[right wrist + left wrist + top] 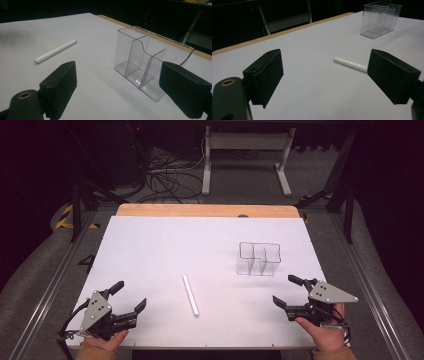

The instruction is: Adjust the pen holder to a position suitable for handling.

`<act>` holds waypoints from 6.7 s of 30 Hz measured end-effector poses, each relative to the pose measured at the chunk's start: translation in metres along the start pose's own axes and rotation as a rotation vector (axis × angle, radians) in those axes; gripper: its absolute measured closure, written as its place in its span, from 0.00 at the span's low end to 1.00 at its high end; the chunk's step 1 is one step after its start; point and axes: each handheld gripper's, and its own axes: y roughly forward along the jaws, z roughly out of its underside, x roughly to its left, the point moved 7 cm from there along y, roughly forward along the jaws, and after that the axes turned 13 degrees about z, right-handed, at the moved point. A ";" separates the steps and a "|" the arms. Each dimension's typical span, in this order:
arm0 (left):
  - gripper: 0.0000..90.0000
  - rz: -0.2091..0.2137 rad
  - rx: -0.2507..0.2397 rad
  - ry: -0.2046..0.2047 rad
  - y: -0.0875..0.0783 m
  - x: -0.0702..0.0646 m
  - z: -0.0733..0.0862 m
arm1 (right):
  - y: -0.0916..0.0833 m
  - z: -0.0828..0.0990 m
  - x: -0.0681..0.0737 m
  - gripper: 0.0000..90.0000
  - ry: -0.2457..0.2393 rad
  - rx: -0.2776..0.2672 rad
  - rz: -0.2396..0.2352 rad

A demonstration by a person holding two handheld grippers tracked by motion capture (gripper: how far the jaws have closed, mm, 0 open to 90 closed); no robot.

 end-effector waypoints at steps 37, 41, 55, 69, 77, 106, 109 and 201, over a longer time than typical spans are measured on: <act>0.15 -0.021 0.021 -0.019 -0.007 -0.002 0.002 | 0.023 -0.039 -0.002 0.26 -0.093 0.063 -0.045; 0.15 -0.026 0.020 -0.011 -0.008 -0.002 0.002 | 0.026 -0.043 -0.002 0.25 -0.091 0.053 -0.044; 0.16 -0.022 0.020 -0.007 -0.008 -0.002 0.003 | 0.030 -0.055 -0.001 0.31 -0.220 0.123 -0.096; 0.16 -0.013 0.032 -0.006 -0.006 -0.002 0.005 | 0.048 -0.061 -0.009 0.33 -0.276 0.246 -0.150; 0.16 -0.011 0.037 -0.008 -0.006 -0.001 0.006 | 0.061 -0.058 -0.021 0.41 -0.320 0.343 -0.146; 0.16 -0.006 0.037 -0.003 -0.005 -0.002 0.006 | 0.102 -0.045 -0.032 0.58 -0.517 0.437 -0.227; 0.16 -0.003 0.033 -0.009 -0.005 -0.001 0.006 | 0.107 -0.041 -0.034 0.57 -0.535 0.472 -0.209; 0.16 0.018 0.034 -0.036 -0.003 0.001 0.010 | 0.179 -0.064 0.101 0.96 -0.660 0.554 -0.540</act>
